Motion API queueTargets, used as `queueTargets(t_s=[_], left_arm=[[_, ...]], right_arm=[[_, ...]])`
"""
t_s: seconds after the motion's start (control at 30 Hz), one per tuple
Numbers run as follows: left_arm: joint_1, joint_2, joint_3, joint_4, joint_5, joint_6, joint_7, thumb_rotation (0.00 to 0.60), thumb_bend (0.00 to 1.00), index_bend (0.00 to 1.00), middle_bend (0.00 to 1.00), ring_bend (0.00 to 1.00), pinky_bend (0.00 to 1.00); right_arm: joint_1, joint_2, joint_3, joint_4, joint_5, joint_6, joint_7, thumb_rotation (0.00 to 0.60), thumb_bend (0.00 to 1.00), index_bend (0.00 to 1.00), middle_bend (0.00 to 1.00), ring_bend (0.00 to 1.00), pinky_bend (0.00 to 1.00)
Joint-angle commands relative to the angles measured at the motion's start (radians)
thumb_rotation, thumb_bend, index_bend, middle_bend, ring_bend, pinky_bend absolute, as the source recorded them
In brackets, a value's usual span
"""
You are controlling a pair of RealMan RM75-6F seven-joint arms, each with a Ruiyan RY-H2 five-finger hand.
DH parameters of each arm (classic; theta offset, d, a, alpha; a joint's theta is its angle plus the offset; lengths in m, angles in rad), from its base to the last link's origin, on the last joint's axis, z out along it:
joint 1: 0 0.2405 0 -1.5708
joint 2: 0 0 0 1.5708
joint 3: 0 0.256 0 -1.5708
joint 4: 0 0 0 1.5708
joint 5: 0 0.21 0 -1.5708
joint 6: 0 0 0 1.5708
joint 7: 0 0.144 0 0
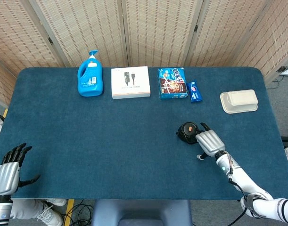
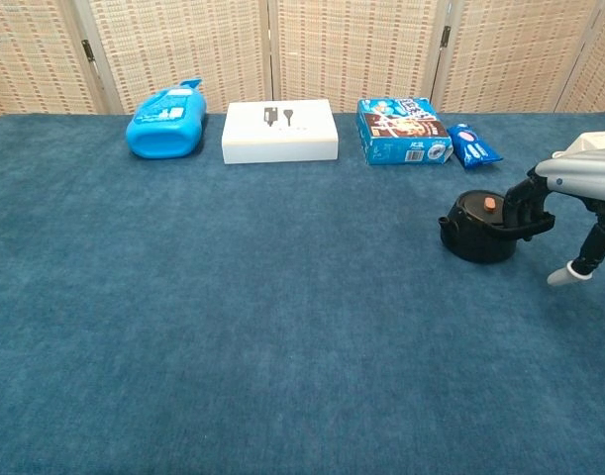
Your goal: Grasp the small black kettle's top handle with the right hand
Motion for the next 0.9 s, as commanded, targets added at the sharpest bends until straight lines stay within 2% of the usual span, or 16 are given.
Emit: queueTargets(t_s=[0.03,0.63,0.9], left_arm=[[0.0,-0.001,0.0,0.002,0.0,-0.001,-0.002,0.6,0.15,0.17,0.1,0.11,0.14],[0.004,-0.005,0.003,0.015,-0.002,-0.003,-0.015,0.6,0.15,0.17,0.1,0.11,0.14],[0.009,-0.005,0.004,0.016,-0.003,0.0,-0.017,0.6,0.15,0.17,0.1,0.11,0.14]], right_arm=[[0.006,-0.002,-0.004,0.002,0.012,-0.008,-0.014,0.6,0.02,0.43,0.45,0.36,0.0],[0.027,-0.023,-0.037,0.008,0.066,-0.029,-0.084,0.6,0.02,0.46,0.47,0.37,0.0],[0.037,-0.027,-0.038,0.013,0.082,-0.036,-0.089,0.6,0.02,0.55,0.55,0.44,0.0]])
